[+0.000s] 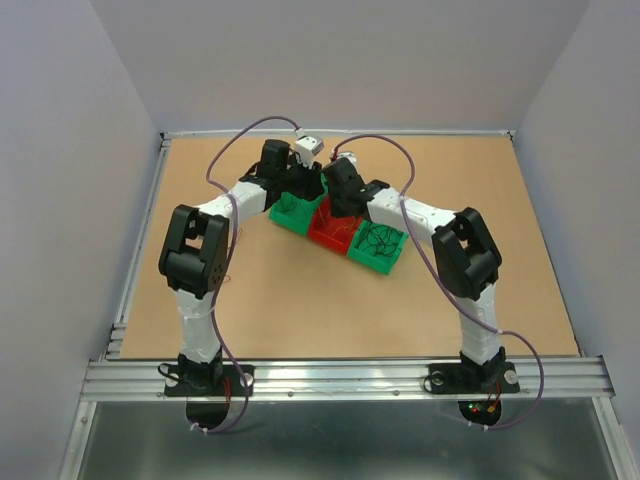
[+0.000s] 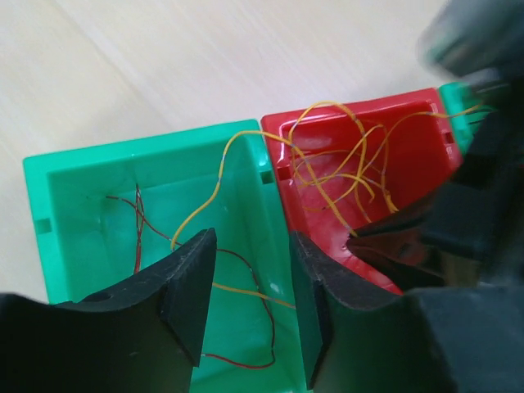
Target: Untangle the cables
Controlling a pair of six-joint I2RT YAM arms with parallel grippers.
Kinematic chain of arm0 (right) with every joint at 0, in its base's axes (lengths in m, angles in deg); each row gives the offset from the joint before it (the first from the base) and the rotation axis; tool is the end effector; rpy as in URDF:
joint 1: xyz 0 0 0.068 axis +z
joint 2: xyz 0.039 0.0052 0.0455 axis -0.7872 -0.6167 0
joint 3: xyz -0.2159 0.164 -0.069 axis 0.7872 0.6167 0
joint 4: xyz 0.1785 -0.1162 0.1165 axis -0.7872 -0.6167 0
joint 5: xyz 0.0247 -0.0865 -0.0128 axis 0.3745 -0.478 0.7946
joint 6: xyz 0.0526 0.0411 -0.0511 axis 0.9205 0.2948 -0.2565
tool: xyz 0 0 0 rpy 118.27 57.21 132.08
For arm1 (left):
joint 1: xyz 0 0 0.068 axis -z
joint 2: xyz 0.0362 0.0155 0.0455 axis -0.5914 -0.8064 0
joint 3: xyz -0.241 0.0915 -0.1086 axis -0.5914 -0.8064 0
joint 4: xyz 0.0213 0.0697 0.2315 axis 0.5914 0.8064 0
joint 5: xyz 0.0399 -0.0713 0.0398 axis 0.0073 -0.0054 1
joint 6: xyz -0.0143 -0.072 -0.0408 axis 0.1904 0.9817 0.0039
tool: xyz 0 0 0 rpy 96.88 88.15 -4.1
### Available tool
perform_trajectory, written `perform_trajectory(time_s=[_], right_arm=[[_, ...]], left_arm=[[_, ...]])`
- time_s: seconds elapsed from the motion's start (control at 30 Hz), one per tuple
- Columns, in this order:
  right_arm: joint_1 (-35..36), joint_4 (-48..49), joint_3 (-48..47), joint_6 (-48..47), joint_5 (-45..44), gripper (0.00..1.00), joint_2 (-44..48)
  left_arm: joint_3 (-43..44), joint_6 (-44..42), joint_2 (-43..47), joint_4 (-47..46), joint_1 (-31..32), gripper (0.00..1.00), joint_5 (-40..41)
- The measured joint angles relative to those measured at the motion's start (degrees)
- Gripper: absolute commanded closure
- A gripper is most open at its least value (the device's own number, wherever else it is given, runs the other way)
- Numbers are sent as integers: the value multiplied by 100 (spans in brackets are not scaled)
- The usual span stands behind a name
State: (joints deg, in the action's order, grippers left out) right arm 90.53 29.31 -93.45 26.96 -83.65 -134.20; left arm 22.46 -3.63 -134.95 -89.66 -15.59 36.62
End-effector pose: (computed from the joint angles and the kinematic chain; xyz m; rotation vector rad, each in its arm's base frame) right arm 0.3871 0.2790 0.1980 -0.2008 2.3592 0.1115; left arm 0.4269 -0.1980 0.2446 0.7641 1.8314 -0.6510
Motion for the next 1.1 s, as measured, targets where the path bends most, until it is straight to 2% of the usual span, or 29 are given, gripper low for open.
perform_trajectory(time_s=[0.1,0.2,0.33,0.67,0.83,0.93,1.1], right_arm=[[0,153,96,-7,13,91,133],[0,271,168,-26,26,91,201],[0,308,221,-66,48,91,208],[-70,402,223,-129,243,92,199],[-212,437,223,-151,413,94,87],[-269,435,223,-155,496,94,-24],[-328,433,223,-197,579,94,-85]], left_arm=[[48,11,-227,68,52,52,236],[85,-2,-251,28,61,42,501],[-22,-26,-214,-61,61,38,758],[-595,-68,608,-367,22,28,1027],[-573,-66,688,-448,-15,28,1023],[-284,-63,426,-334,-22,29,1010],[103,-59,-118,-162,-55,38,916]])
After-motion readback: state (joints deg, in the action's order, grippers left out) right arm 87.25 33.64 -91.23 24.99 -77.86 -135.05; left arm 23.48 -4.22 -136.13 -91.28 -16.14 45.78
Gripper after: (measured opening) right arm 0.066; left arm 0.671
